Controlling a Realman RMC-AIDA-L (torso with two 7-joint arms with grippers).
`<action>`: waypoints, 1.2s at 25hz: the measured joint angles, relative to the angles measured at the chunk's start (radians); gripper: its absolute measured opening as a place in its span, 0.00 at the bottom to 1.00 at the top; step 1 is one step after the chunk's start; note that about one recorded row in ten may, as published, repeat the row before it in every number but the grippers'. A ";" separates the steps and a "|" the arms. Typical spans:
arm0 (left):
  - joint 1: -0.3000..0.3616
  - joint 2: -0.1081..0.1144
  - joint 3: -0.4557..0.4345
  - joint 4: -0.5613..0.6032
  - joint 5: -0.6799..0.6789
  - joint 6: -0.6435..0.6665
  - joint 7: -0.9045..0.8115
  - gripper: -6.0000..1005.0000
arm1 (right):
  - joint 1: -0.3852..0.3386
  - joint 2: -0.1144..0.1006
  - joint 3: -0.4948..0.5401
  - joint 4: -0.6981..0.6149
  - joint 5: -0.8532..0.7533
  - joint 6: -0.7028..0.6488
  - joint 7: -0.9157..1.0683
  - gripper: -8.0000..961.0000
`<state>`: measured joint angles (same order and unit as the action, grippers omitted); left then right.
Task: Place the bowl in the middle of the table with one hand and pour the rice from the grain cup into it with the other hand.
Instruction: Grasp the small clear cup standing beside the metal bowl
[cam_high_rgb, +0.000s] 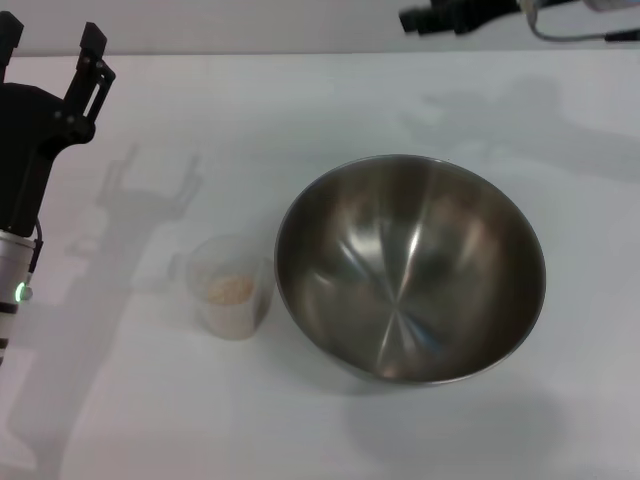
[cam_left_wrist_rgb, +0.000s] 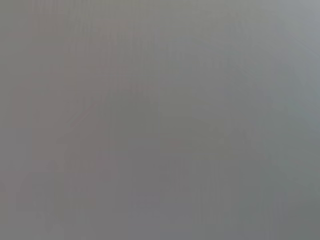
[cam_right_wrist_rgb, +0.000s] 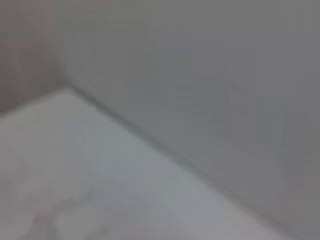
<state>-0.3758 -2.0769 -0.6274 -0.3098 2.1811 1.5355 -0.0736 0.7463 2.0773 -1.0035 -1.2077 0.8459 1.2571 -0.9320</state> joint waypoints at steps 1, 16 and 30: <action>0.000 0.000 0.000 0.000 0.000 0.000 0.000 0.81 | 0.000 0.000 0.000 0.000 0.000 0.000 0.000 0.50; 0.018 0.001 0.025 -0.014 0.003 0.061 0.001 0.81 | -0.269 0.006 -0.106 0.223 1.052 -0.344 -1.037 0.50; 0.049 0.004 0.061 -0.004 0.005 0.072 0.010 0.81 | -0.314 0.009 -0.131 0.779 1.606 -0.123 -1.884 0.50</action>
<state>-0.3268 -2.0730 -0.5662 -0.3138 2.1860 1.6076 -0.0633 0.4318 2.0859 -1.1348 -0.4284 2.4517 1.1341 -2.8157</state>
